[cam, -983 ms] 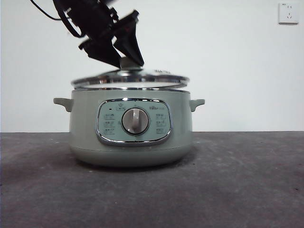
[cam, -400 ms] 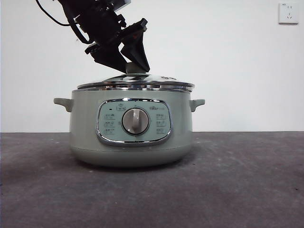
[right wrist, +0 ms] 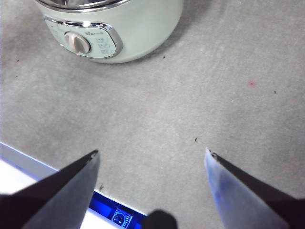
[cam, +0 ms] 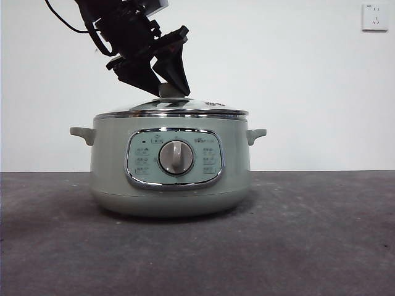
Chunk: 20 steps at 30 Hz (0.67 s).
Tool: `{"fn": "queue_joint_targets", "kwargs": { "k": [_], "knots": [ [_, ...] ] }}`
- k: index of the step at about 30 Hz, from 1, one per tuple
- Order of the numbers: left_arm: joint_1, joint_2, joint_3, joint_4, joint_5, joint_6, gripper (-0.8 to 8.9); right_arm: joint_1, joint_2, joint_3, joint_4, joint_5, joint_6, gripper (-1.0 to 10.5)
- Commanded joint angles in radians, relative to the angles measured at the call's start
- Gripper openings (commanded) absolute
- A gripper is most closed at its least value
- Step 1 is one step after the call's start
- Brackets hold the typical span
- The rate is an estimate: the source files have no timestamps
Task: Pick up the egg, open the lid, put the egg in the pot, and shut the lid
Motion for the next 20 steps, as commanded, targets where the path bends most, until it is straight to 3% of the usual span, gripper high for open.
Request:
{"fn": "queue_joint_targets", "kwargs": {
  "k": [1,20],
  "knots": [
    [-0.002,0.018,-0.01,-0.04,0.009,0.023,-0.09,0.002,-0.001,-0.01,0.006,0.001,-0.001,3.7],
    [0.001,0.018,-0.01,-0.136,-0.045,0.109,-0.09,0.002,-0.001,-0.01,0.006,0.001,-0.004,3.7]
  ]
}}
